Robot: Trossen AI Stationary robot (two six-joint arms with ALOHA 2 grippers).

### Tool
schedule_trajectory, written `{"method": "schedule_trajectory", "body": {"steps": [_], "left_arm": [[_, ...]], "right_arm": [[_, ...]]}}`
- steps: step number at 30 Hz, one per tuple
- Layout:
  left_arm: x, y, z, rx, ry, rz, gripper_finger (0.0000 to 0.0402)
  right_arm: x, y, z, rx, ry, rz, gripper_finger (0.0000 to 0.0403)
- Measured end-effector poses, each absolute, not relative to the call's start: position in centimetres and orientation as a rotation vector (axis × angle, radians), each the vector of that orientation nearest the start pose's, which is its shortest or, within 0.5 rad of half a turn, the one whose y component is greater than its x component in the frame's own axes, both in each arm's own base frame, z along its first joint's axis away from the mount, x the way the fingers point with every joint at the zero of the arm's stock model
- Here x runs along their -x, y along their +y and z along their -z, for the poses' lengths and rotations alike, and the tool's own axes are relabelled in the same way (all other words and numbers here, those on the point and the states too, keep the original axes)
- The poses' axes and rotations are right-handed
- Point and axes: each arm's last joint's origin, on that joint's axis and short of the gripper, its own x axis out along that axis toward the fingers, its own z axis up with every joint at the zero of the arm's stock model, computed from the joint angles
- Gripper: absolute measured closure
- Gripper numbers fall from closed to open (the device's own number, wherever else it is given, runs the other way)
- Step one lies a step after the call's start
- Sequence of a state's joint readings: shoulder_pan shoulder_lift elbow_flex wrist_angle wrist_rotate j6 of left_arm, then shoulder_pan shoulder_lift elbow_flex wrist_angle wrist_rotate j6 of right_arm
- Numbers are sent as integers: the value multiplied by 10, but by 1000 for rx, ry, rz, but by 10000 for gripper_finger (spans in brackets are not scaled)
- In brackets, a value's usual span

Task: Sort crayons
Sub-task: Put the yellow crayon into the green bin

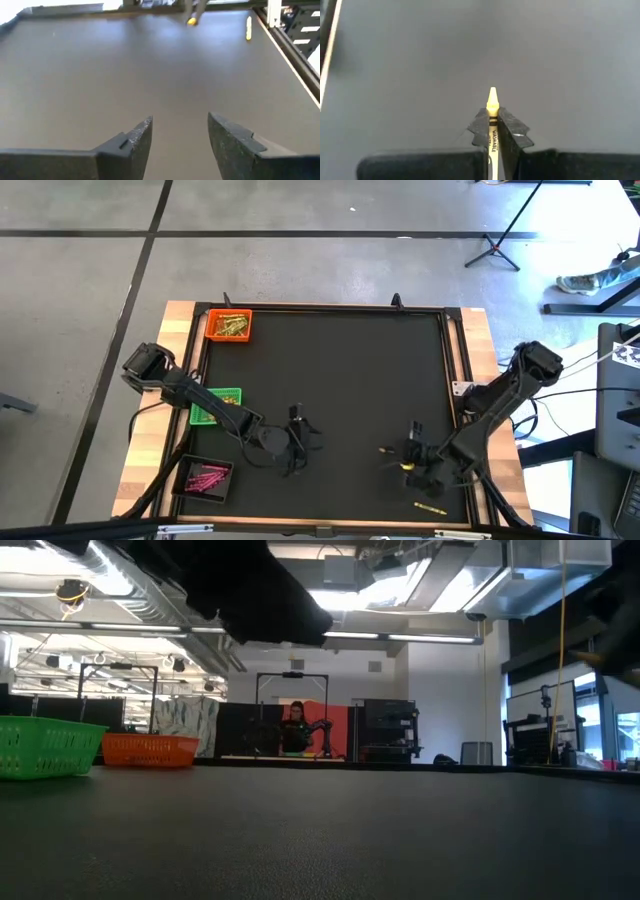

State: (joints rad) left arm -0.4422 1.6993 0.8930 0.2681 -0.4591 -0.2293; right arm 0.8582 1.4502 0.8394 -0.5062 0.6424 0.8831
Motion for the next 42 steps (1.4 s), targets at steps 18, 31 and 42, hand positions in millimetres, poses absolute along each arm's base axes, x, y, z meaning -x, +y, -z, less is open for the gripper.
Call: {"method": "schedule_trajectory", "body": {"steps": [18,31,42], "left_arm": [[-319,-126,-121,-40,261,-56,230],[-320,-101,-134,53,36,-66,230],[-338,-99,-152,57,-38,-15,231]], "right_arm": [[-267,126,-206,76,521,-27,386],[-276,104,-201,100,99,-83,386],[-284,107,-198,134,-22,-67,386]]}}
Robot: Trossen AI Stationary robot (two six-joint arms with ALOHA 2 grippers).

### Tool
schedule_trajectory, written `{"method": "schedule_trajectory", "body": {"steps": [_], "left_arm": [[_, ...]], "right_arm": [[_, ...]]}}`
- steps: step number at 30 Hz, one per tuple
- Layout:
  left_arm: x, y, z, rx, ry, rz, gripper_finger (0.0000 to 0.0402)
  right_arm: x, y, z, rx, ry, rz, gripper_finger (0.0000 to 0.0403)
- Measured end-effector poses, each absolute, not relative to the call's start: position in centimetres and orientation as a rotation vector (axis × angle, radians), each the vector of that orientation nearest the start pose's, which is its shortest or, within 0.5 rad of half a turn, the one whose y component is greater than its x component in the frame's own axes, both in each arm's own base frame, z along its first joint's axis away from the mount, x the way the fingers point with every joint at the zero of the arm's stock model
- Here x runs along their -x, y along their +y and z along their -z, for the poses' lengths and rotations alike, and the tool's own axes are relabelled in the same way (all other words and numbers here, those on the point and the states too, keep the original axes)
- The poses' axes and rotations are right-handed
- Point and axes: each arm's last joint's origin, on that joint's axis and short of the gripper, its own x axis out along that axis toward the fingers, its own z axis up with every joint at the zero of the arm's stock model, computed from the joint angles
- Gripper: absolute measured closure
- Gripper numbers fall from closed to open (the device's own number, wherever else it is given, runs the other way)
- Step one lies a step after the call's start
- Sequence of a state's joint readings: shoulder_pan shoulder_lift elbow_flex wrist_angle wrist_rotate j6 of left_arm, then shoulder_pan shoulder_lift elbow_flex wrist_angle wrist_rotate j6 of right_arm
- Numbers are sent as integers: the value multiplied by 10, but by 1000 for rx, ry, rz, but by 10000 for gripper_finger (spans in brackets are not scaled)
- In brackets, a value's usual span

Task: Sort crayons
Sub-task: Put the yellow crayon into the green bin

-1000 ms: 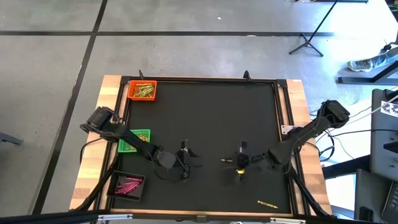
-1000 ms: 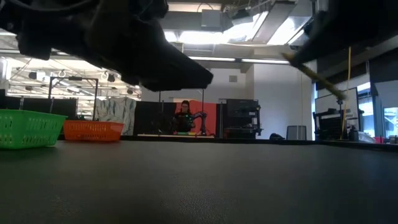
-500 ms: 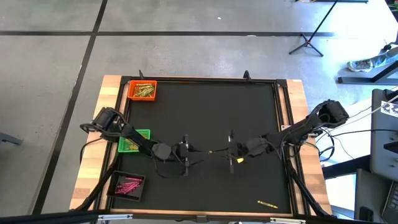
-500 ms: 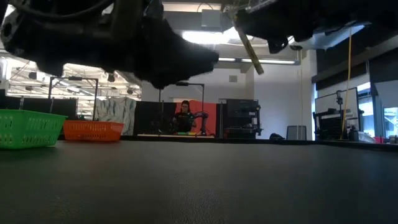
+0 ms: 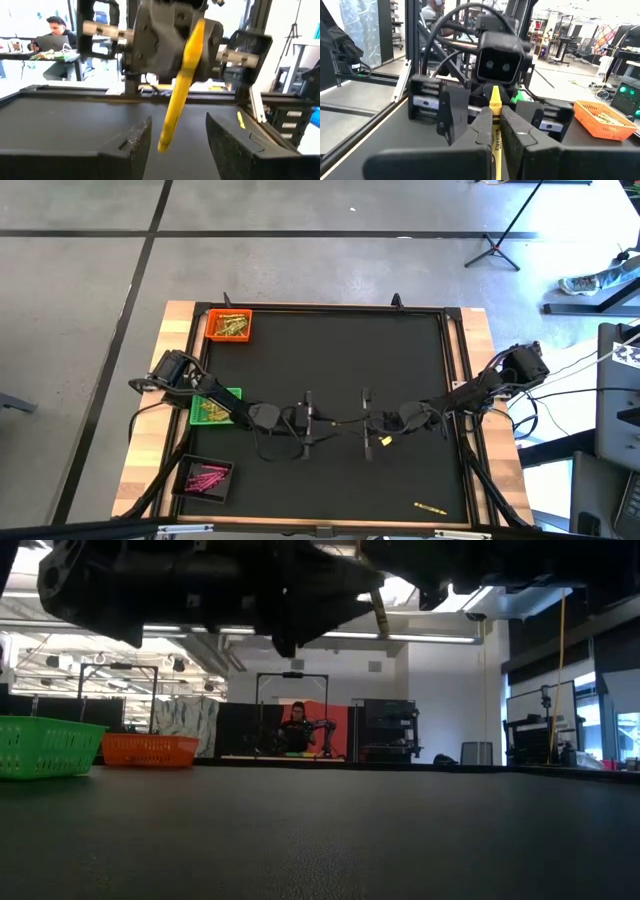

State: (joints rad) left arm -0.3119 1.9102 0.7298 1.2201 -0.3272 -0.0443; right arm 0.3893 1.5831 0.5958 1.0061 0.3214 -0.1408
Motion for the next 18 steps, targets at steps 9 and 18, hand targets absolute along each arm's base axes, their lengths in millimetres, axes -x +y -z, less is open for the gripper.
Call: {"method": "schedule_trajectory", "body": {"steps": [9,18], "left_arm": [[-349,-103,-165,14,-67,-8,256],[-348,-106,-164,-21,-57,-29,383]], "right_arm": [[-288,108,-204,153,-43,-66,386],[-287,110,-203,152,-35,-97,386]]}}
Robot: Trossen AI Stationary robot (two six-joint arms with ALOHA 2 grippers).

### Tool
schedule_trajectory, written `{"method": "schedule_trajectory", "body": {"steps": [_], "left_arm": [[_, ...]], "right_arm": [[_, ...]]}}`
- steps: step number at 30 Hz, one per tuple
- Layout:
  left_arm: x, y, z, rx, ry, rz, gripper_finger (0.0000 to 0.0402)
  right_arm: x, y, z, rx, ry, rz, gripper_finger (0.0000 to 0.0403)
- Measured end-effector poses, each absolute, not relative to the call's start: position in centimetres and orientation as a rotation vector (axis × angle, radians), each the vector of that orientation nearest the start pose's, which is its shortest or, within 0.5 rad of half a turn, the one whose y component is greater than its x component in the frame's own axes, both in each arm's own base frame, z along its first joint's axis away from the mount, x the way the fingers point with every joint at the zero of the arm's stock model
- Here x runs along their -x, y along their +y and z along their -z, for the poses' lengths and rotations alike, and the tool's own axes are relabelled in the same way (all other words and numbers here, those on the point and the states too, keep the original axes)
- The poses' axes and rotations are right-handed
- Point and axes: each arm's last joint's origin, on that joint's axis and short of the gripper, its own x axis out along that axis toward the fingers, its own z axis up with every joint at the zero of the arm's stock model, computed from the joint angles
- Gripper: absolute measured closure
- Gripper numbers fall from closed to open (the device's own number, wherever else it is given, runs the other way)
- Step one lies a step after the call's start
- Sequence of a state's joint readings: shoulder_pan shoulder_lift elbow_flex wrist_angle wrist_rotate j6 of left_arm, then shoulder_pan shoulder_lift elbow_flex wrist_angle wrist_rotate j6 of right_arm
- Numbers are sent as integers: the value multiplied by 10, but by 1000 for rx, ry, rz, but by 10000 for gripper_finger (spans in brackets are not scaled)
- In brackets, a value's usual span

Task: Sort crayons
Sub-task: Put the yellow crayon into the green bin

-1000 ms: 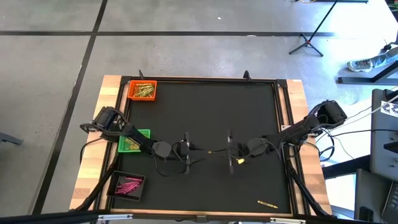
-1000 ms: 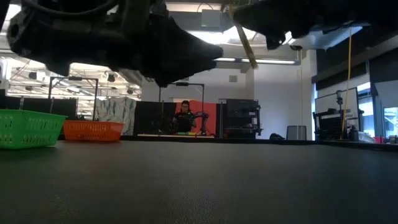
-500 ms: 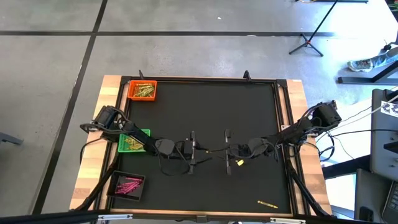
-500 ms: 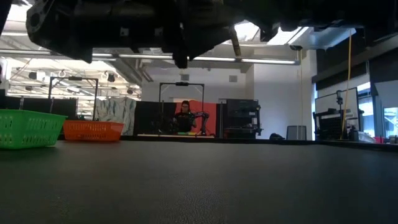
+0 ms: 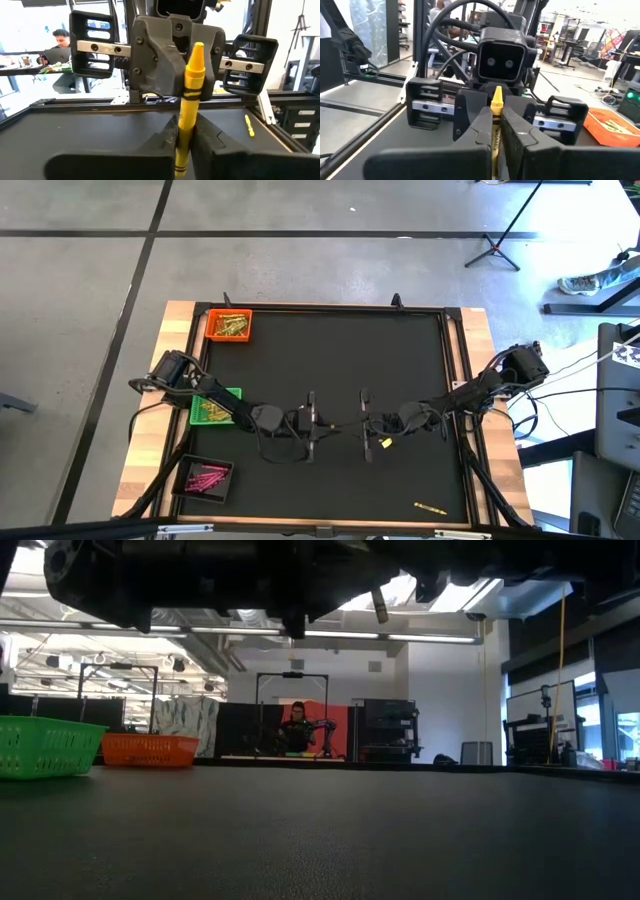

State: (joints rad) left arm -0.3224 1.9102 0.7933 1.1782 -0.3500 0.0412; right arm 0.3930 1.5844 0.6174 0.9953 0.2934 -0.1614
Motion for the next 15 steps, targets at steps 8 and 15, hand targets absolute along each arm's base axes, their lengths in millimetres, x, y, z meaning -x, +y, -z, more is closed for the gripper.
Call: {"method": "schedule_trajectory", "body": {"steps": [8,15], "left_arm": [[-344,-106,-165,-68,76,-65,394],[-318,-105,-183,-130,379,-62,392]], "right_arm": [[-283,118,-204,153,-34,-123,307],[-268,145,-188,217,119,-205,227]]}}
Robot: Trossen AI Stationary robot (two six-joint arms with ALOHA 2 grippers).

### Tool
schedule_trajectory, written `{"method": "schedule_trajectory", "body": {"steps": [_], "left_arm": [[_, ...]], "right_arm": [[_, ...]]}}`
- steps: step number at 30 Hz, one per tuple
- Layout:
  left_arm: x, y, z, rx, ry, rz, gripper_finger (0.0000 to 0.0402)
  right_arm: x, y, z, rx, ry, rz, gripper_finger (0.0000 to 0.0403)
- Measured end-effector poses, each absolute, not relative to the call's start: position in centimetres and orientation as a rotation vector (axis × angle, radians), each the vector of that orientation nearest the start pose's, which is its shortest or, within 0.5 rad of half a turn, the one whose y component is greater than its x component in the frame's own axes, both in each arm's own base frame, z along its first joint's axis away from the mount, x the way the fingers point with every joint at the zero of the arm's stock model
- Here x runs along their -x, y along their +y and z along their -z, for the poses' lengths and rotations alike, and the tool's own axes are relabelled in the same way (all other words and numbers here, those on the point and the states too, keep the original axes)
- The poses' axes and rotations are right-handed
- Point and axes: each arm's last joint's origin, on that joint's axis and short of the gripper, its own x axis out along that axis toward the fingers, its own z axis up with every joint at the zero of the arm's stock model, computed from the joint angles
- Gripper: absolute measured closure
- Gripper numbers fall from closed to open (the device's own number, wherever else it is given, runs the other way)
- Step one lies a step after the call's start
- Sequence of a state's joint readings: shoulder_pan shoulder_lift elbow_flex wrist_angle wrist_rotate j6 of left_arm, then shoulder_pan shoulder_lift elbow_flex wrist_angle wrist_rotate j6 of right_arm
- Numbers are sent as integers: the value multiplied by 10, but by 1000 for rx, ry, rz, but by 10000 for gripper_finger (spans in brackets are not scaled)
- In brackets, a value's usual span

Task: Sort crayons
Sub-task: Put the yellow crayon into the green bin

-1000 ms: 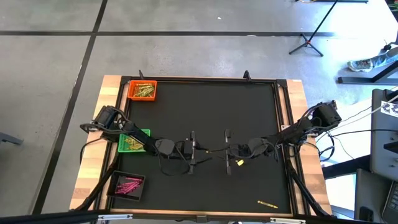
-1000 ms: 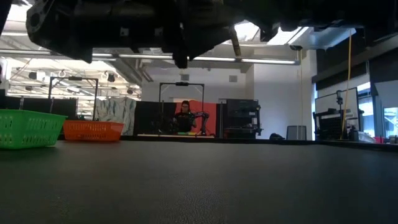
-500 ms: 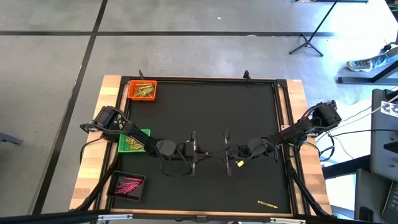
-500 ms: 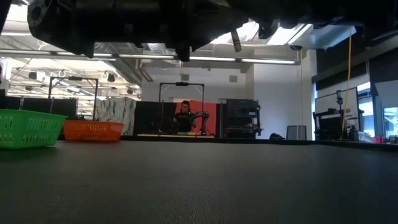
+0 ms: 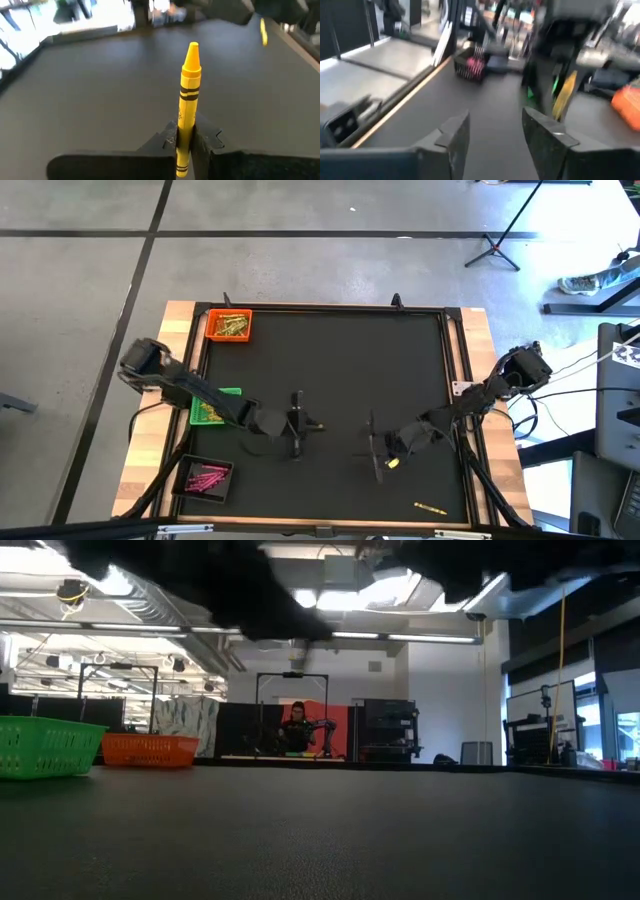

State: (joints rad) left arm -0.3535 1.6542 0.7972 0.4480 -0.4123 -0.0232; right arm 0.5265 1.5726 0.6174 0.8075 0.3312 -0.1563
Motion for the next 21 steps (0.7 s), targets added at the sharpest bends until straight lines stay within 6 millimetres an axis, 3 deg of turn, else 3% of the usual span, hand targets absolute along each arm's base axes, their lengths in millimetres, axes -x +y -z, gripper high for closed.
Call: {"method": "schedule_trajectory", "body": {"steps": [3,11,15,21], "left_arm": [[-300,-101,-193,-116,501,-72,392],[-252,-81,-213,-1,837,-43,391],[-227,-72,-233,53,1019,-126,391],[-206,-66,-268,130,1151,-237,391]], "right_arm": [[-264,150,-180,190,200,-190,217],[-265,139,-164,154,327,-64,224],[-267,136,-161,136,345,-51,225],[-269,133,-158,138,357,-41,226]]}}
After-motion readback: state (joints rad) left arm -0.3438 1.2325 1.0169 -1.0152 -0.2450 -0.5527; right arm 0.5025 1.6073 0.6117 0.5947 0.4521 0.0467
